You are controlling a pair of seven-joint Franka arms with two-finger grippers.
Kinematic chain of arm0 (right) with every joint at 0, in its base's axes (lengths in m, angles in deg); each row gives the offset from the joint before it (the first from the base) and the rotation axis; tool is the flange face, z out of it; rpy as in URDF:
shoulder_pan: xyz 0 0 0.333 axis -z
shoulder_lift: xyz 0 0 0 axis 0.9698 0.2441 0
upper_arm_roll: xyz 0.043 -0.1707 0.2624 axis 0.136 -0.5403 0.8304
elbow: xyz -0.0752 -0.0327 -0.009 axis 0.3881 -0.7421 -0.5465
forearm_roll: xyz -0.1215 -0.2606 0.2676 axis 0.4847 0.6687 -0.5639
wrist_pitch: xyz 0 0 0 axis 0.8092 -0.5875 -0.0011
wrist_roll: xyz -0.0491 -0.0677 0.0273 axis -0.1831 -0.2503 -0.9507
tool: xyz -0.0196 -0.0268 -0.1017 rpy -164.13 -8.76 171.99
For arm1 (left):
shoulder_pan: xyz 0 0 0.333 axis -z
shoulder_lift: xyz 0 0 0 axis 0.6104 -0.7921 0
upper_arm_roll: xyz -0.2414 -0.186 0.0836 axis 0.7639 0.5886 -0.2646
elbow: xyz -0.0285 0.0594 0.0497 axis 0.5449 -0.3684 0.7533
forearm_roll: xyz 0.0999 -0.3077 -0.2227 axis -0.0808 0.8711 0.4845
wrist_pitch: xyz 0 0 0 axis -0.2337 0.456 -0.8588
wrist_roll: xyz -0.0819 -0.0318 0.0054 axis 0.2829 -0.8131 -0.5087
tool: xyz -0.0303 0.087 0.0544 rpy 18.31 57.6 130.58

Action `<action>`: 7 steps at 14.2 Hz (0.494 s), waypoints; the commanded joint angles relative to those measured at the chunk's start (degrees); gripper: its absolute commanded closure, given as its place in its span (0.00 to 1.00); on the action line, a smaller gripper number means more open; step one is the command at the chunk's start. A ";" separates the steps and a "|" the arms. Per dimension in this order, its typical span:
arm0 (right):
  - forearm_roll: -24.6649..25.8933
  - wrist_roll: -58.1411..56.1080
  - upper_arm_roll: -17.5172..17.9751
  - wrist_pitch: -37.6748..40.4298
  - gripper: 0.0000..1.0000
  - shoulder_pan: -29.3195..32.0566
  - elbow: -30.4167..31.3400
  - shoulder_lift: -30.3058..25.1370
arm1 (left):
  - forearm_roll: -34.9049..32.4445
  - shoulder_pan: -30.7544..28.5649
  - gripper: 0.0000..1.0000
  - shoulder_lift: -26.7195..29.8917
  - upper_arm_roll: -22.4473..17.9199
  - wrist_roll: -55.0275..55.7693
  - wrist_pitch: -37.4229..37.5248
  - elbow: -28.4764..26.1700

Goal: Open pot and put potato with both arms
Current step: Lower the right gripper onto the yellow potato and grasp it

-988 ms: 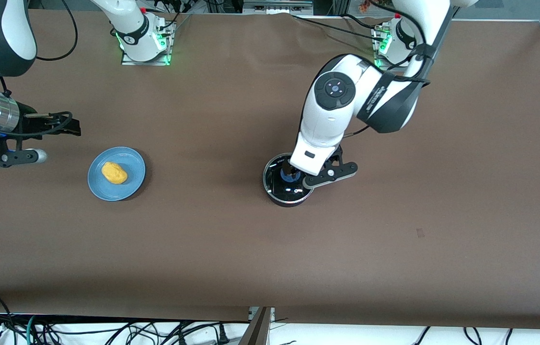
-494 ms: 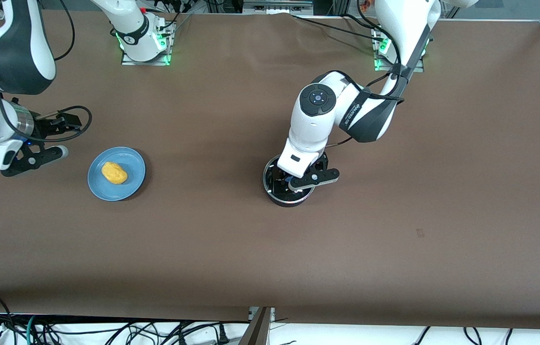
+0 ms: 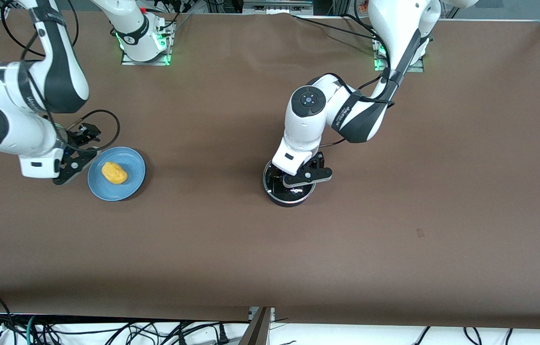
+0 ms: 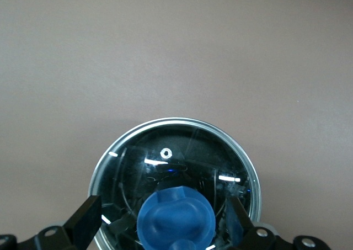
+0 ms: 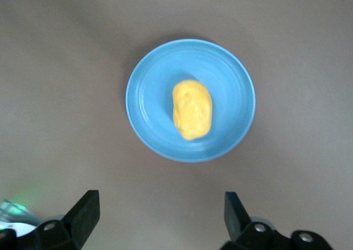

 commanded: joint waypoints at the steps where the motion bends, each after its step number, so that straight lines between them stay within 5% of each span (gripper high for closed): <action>1: 1.14 -4.67 0.44 -7.68 0.00 0.39 7.17 -1.68 | -1.20 0.43 0.01 -0.81 -0.34 -0.32 -2.31 -0.35; 7: 1.32 -10.38 -0.87 -27.63 0.00 0.47 17.82 1.03 | -1.28 0.86 0.04 -2.30 -0.34 -0.32 -3.45 -0.35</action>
